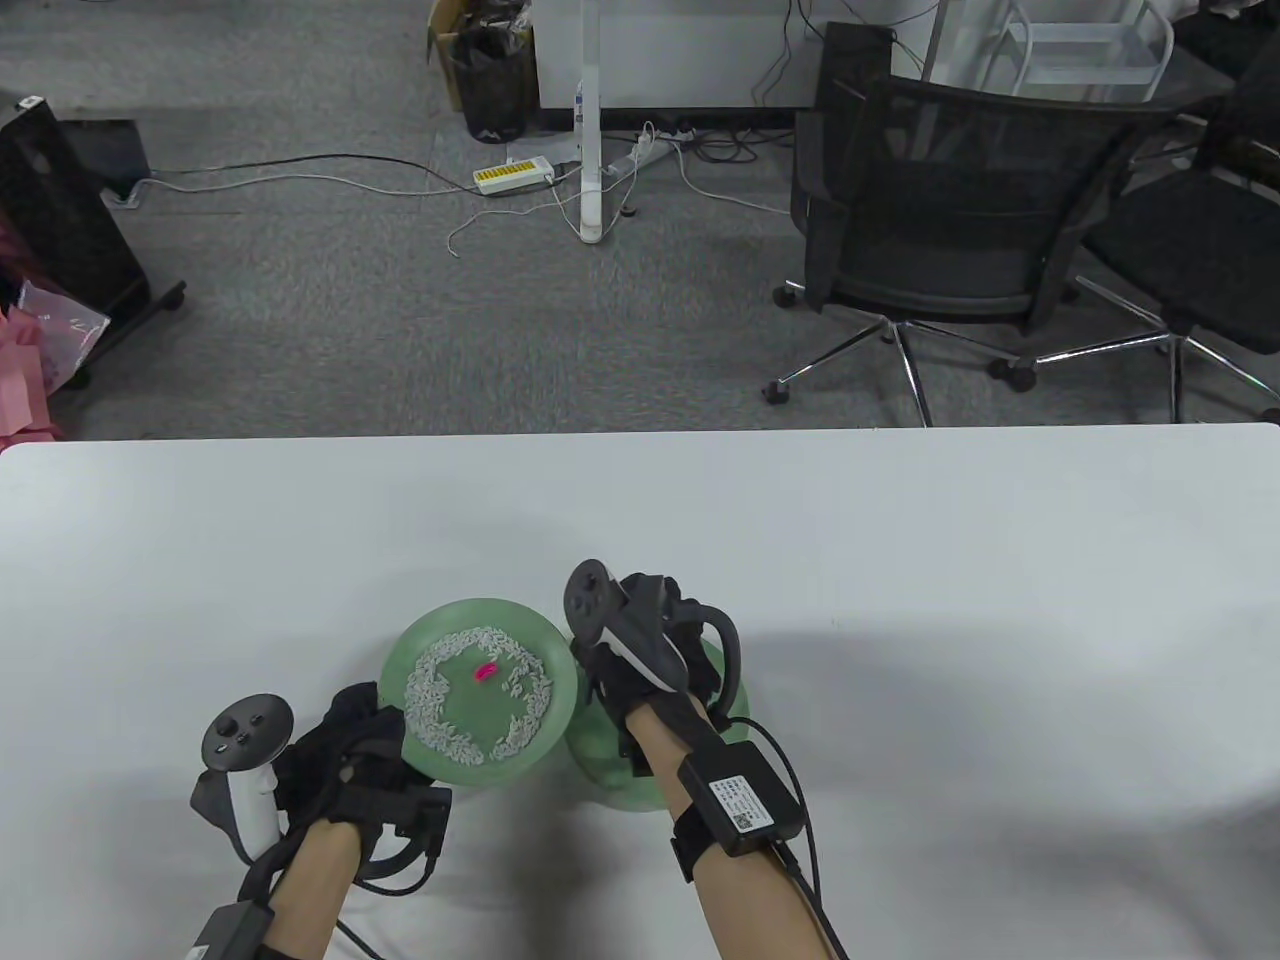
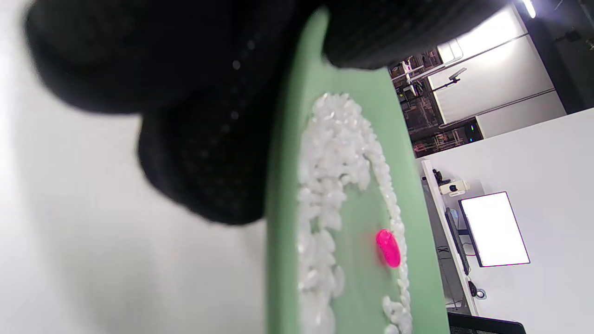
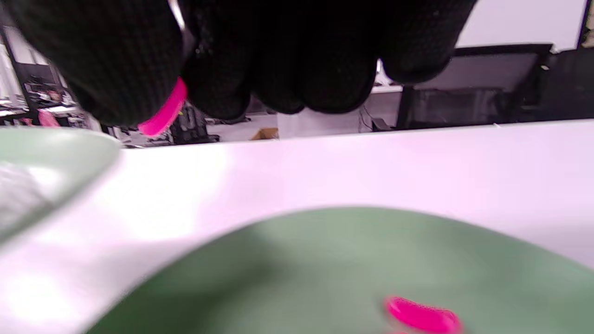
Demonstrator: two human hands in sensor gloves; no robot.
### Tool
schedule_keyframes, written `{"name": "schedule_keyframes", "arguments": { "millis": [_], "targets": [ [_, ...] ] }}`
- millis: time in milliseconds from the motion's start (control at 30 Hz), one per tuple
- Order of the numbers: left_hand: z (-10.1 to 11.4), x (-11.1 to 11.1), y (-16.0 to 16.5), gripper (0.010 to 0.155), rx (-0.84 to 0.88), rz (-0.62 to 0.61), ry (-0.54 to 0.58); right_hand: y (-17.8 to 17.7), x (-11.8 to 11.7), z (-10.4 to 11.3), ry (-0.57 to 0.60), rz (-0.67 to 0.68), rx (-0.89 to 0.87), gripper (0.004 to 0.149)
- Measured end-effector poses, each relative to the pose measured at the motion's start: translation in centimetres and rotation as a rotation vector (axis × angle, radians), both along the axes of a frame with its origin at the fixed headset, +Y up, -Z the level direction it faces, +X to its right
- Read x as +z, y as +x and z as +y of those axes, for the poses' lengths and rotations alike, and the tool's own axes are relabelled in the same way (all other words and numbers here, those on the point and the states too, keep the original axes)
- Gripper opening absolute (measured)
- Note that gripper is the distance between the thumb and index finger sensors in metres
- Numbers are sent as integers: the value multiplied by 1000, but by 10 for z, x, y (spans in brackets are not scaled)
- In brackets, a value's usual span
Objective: Pick gummy candy with hand pinch into plate
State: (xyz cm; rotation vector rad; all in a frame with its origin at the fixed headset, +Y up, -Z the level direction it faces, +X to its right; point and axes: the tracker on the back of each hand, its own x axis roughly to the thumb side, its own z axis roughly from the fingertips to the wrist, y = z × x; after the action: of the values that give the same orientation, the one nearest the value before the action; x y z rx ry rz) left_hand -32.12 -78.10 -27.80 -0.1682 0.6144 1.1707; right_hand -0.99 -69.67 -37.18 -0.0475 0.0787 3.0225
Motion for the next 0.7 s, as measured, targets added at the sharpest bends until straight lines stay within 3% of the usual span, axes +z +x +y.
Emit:
{"name": "schedule_keyframes", "arguments": {
  "millis": [233, 700],
  "targets": [
    [0, 0, -1, 56, -3, -2, 0, 13, -3, -30, -136, -17, 44, 42],
    [0, 0, -1, 55, 0, -6, 1, 10, -4, -46, -146, -4, 120, 45]
  ]
}}
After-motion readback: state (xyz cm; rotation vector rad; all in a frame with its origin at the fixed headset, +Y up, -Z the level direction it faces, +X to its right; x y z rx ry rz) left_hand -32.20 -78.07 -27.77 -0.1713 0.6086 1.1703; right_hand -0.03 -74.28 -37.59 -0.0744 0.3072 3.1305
